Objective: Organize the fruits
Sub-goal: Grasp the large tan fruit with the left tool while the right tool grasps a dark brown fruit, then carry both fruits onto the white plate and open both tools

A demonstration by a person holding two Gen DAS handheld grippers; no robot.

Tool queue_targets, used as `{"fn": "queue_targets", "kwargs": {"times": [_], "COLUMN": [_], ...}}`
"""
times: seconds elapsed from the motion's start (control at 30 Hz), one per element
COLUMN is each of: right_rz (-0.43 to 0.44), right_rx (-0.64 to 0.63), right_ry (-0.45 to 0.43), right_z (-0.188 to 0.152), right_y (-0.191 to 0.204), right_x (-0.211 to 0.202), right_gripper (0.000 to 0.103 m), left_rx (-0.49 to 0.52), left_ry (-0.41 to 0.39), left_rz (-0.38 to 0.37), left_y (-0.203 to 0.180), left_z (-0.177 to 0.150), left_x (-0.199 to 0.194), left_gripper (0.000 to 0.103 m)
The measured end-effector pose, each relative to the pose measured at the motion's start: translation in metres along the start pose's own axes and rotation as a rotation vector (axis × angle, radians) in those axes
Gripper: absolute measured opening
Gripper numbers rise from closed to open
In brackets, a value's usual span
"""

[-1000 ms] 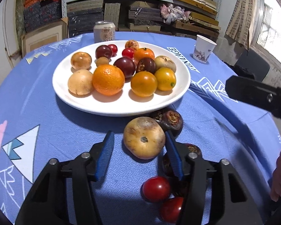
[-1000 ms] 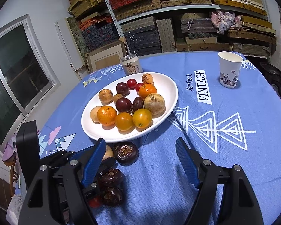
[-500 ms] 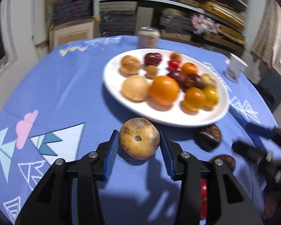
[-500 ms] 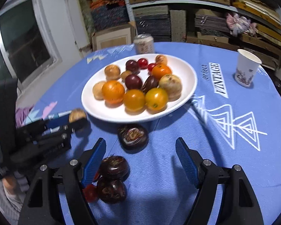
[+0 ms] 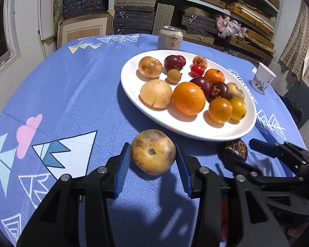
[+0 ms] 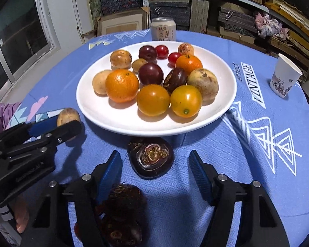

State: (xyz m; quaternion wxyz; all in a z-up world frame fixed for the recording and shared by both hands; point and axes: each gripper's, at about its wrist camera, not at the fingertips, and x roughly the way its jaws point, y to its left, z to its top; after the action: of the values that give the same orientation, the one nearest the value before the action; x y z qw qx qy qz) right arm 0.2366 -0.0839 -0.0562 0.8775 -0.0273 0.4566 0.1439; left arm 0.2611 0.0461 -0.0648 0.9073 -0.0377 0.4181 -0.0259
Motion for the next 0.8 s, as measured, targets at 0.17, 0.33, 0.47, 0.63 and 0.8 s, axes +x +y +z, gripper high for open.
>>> {"fn": "queue_targets", "kwargs": {"times": [0.17,0.33,0.47,0.63,0.8], "right_rz": [0.015,0.013,0.024,0.034,0.054], "right_rx": [-0.014,-0.024,-0.023,-0.002,0.039], "right_ry": [0.009,0.001,-0.005,-0.033,-0.061], "right_z": [0.0,-0.001,-0.001,-0.007,-0.014], "right_y": [0.002,0.003,0.001,-0.009,-0.024], "right_x": [0.003,0.003,0.001,-0.013,-0.03], "right_gripper": [0.048,0.048,0.048,0.048,0.048], "left_rx": [0.003,0.014,0.015,0.024,0.021], "left_ry": [0.011,0.018,0.018,0.016,0.017], "left_rz": [-0.003,0.0,0.0,0.006,0.001], "left_y": [0.0,-0.003,-0.003,-0.004,-0.003], "left_z": [0.0,-0.002,-0.002,-0.003,-0.003], "left_x": [0.001,0.004,0.004,0.004,0.003], "left_gripper": [0.043,0.044,0.044,0.044,0.044]}}
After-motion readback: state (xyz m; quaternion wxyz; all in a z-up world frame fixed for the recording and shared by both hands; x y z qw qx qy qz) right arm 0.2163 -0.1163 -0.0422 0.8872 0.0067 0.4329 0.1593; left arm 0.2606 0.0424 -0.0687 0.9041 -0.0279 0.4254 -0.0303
